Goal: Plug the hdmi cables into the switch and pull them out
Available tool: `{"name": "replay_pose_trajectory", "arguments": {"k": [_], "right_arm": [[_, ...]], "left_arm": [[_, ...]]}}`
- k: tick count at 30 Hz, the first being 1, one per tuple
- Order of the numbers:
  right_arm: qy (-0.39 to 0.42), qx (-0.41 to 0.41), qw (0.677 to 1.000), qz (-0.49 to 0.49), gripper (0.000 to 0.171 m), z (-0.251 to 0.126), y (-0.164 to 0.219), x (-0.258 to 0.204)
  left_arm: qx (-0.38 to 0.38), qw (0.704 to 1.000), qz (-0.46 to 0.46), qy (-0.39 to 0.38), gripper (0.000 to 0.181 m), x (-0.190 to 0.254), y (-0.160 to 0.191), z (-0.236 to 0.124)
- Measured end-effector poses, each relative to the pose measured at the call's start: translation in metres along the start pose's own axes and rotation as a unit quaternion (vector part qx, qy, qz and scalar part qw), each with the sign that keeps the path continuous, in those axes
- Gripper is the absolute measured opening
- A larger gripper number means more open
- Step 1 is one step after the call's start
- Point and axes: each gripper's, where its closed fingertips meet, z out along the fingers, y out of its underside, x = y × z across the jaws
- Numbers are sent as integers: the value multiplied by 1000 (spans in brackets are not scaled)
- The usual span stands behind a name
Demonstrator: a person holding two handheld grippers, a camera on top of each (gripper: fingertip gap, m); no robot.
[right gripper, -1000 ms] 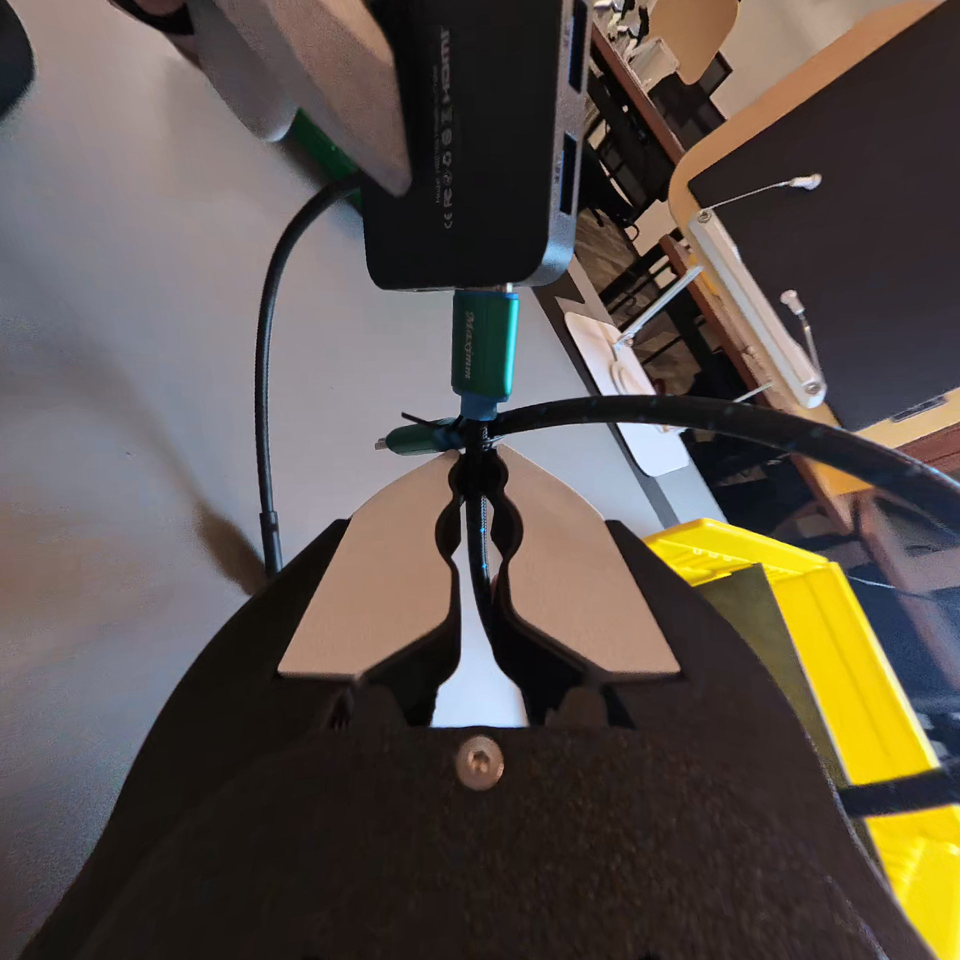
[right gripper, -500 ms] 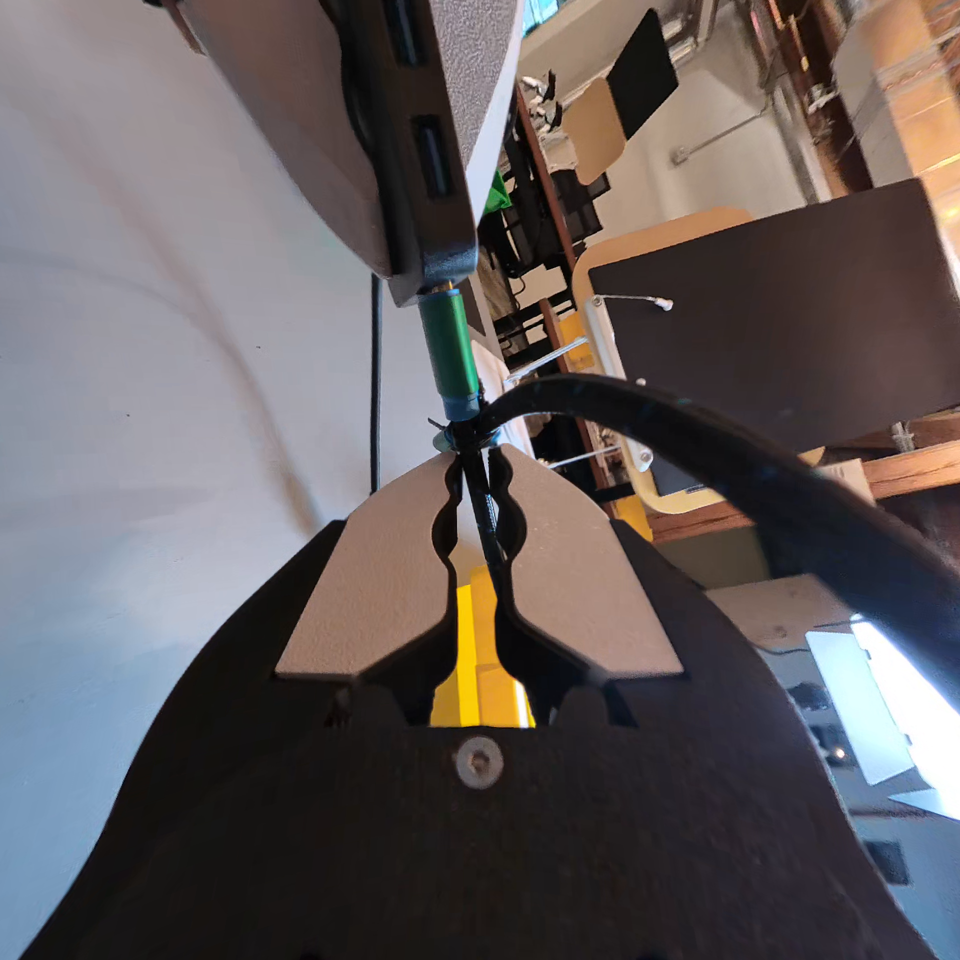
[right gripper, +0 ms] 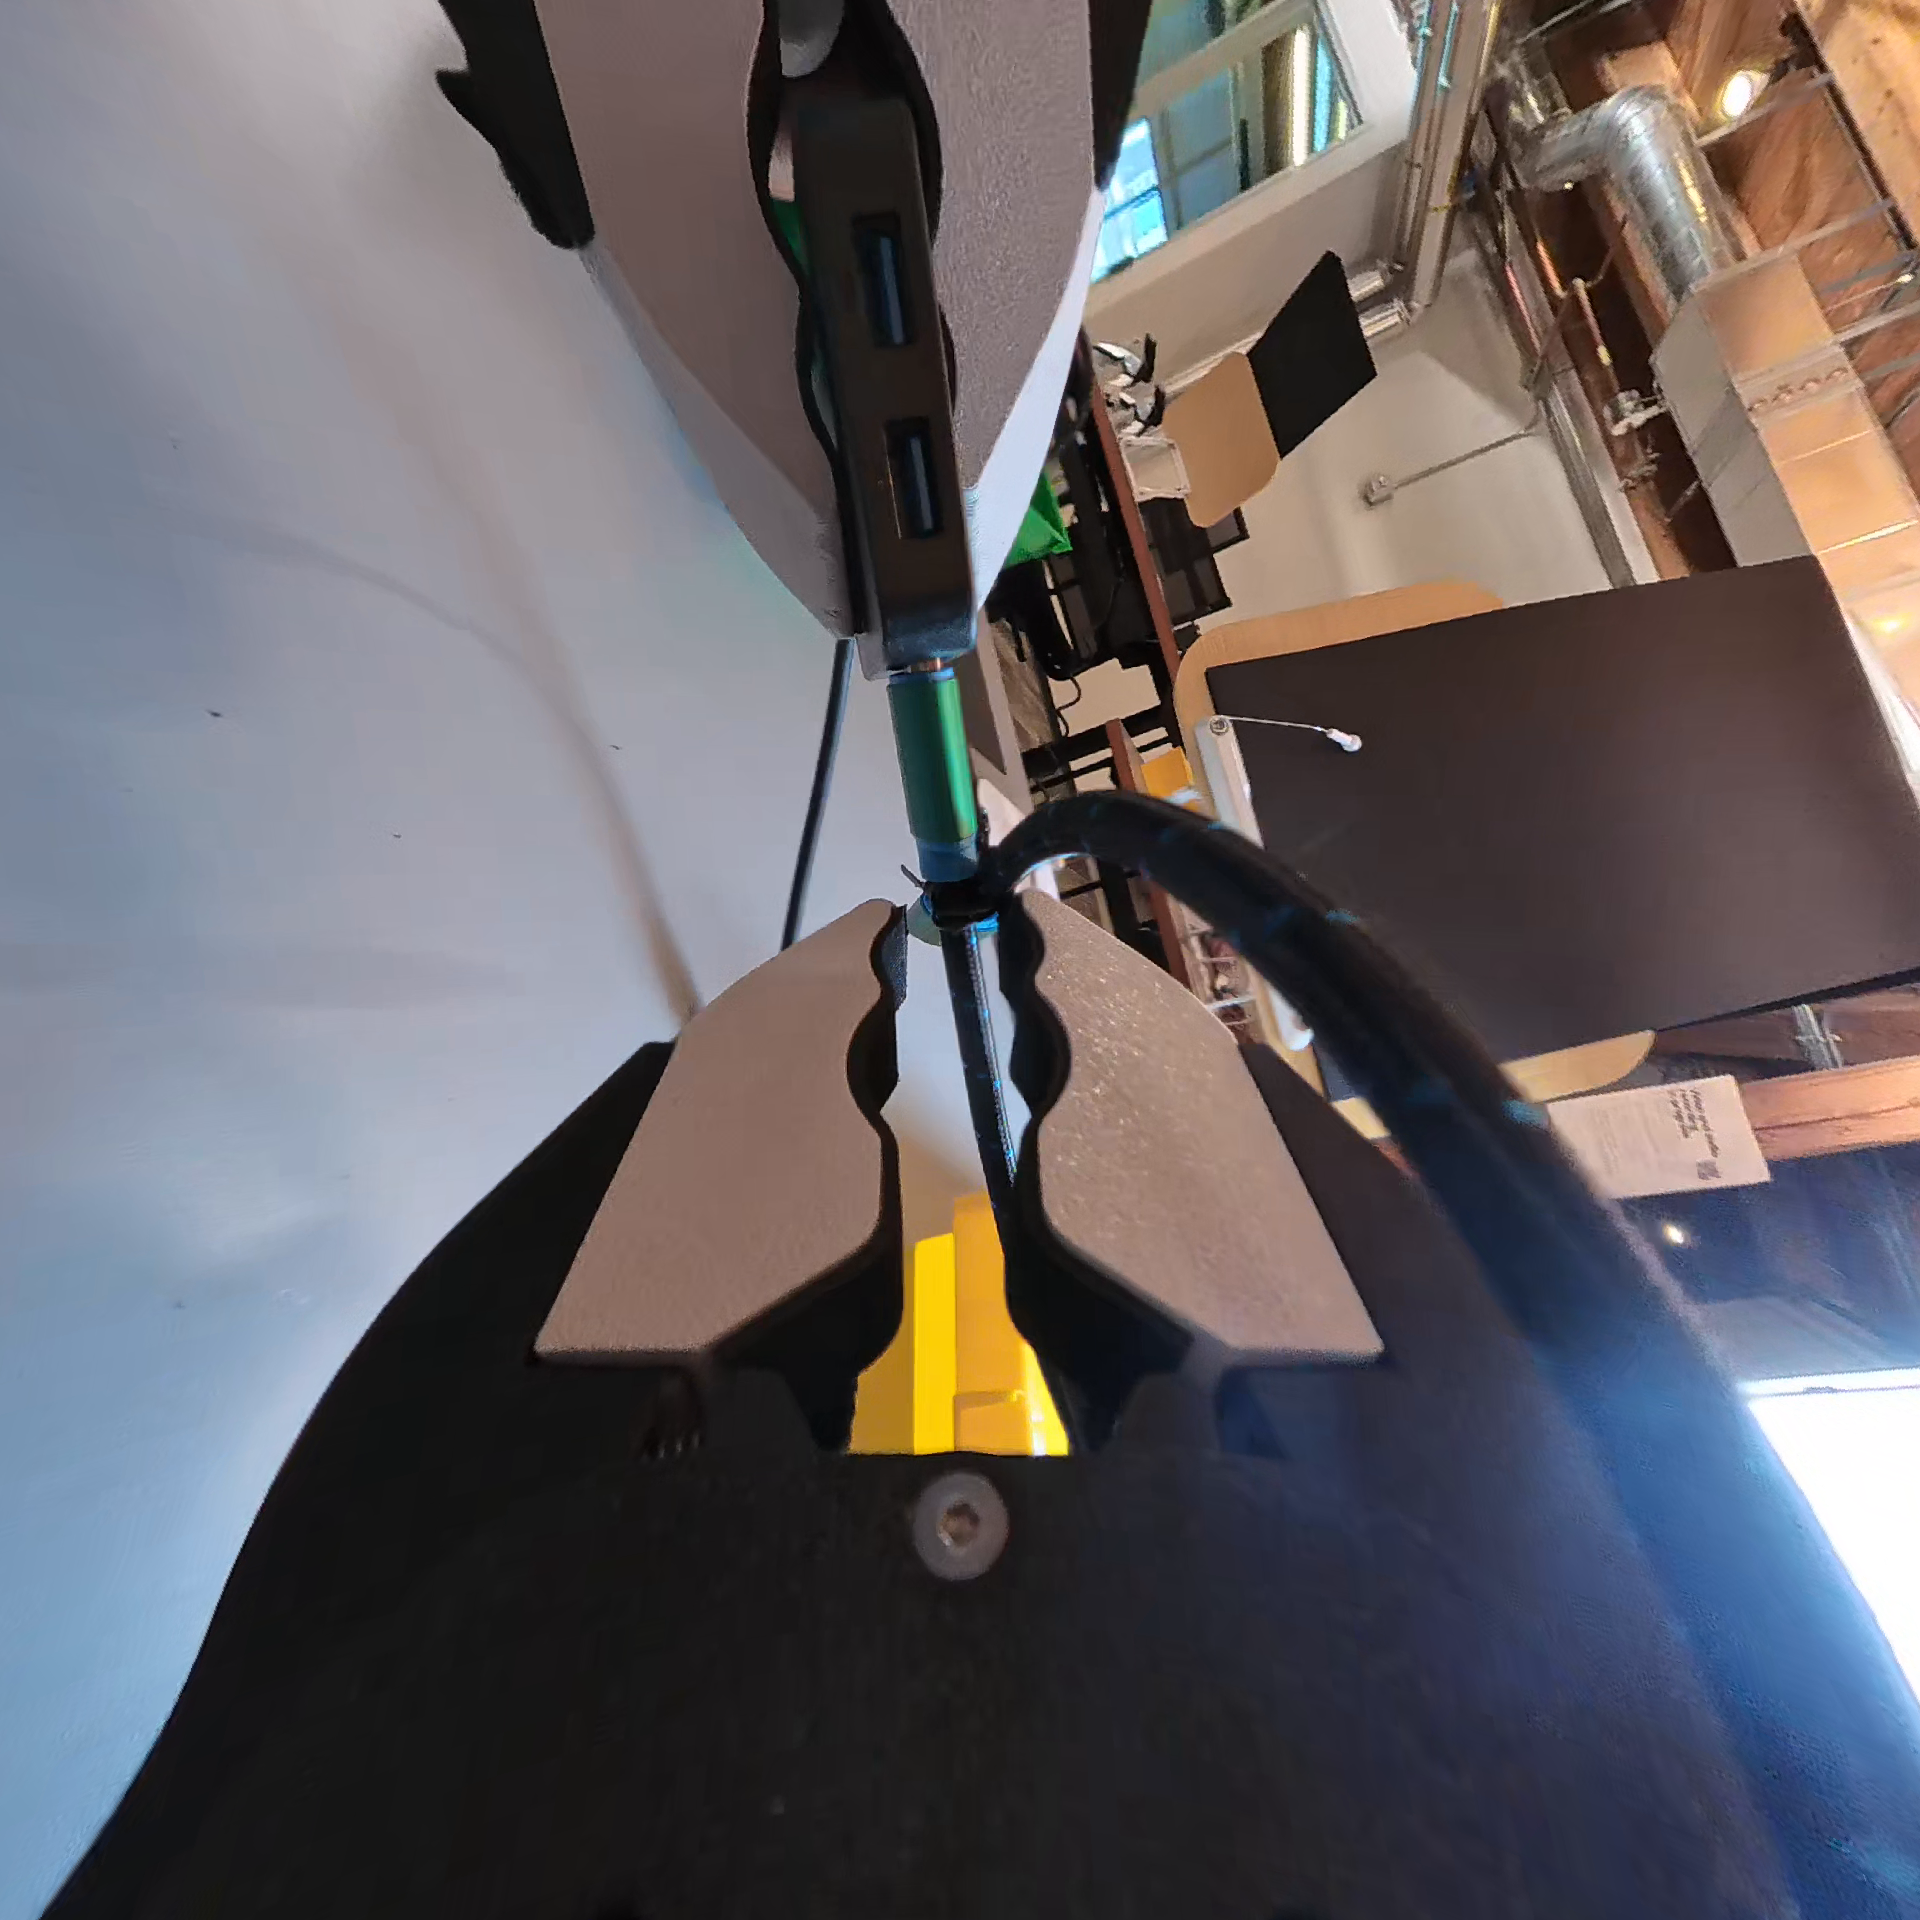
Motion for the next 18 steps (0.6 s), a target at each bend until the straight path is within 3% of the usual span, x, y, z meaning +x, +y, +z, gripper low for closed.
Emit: {"name": "replay_pose_trajectory", "arguments": {"k": [6, 18], "right_arm": [[-46, 6, 999, -3, 13, 0, 1, -17], [-102, 0, 994, 46, 7, 0, 5, -11]], "left_arm": [[20, 997, -40, 55, 14, 17, 0, -2], [-19, 995, -77, 64, 15, 9, 9, -3]]}}
